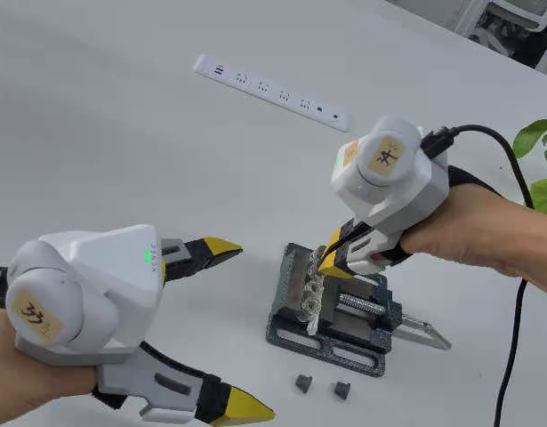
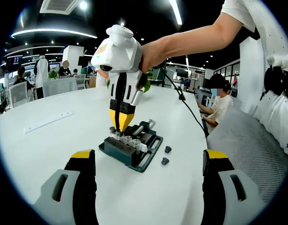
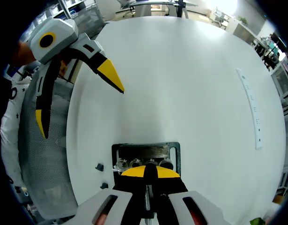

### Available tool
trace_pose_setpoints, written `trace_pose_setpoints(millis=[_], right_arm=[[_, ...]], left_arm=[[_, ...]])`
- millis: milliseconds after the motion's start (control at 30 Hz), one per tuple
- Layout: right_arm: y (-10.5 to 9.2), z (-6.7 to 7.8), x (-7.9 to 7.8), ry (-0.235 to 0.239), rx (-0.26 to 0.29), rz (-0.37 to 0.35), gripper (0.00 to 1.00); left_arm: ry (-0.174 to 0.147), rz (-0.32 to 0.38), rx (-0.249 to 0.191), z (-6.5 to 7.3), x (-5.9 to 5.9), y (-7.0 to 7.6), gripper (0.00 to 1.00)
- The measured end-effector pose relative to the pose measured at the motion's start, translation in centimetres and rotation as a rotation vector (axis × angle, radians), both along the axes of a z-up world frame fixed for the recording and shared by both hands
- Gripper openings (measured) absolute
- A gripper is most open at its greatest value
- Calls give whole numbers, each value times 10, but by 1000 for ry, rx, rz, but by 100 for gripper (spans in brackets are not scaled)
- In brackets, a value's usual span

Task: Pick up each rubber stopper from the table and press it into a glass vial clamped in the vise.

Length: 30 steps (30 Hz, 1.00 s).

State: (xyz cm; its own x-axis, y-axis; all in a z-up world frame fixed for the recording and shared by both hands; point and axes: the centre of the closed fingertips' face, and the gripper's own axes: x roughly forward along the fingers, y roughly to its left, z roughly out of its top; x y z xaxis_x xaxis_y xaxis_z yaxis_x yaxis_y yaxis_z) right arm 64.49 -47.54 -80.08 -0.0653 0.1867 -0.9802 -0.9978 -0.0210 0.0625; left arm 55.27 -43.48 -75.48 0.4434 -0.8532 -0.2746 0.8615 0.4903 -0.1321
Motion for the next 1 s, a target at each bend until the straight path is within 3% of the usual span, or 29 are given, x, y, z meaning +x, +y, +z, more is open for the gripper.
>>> trace_pose_setpoints(millis=[133, 167, 300, 433, 1000], right_arm=[[2, -1, -1, 0, 0, 6, 1], [1, -1, -1, -13, -15, 44, 0], [2, -2, -2, -22, -54, 62, 0], [0, -2, 2, 2, -49, 21, 0], [2, -4, -2, -17, -62, 56, 0]], left_arm=[[-3, 1, -3, 2, 1, 0, 94], [-5, 3, -4, 2, 1, 0, 94], [-3, 7, -7, 3, 2, 1, 94], [-5, 9, -3, 3, 1, 3, 94], [-7, 18, -3, 5, 4, 6, 93]])
